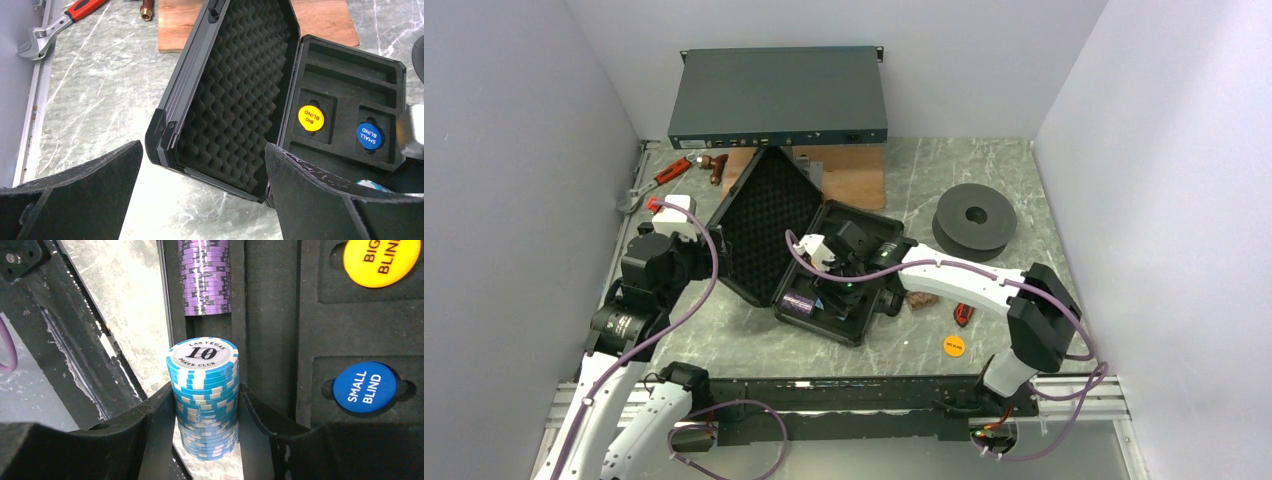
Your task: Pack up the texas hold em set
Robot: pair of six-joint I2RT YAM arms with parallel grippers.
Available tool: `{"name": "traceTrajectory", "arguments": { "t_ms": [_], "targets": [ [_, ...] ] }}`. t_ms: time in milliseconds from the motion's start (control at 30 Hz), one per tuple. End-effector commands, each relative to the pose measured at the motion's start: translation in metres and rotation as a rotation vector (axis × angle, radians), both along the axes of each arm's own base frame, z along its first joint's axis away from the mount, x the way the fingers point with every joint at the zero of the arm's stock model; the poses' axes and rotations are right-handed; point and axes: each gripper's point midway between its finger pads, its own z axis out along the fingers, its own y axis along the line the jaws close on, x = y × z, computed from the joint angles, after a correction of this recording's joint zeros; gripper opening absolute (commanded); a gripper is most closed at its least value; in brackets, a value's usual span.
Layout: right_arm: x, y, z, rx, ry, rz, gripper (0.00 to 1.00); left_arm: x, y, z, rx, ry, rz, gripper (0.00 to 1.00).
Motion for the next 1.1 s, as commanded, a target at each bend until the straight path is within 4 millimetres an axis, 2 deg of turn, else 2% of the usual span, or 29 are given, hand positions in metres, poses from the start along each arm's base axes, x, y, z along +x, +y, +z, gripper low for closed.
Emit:
{"name": "traceTrajectory", "arguments": {
  "t_ms": [0,500,1067],
  "targets": [
    [0.014,0.022,0.022,0.067,-0.077,0.010,0.00,0.001,0.002,0.009,0.003,-0.034,0.007,0.99],
    [0.014,0.024,-0.006,-0.049,-0.095,0.027,0.00,0.000,0.003,0.010,0.004,-0.037,0.011,0.99],
    [0.010,0.024,-0.021,-0.096,-0.085,0.046,0.00,0.000,0.003,0.009,0.005,-0.036,0.013,0.99]
  ]
}}
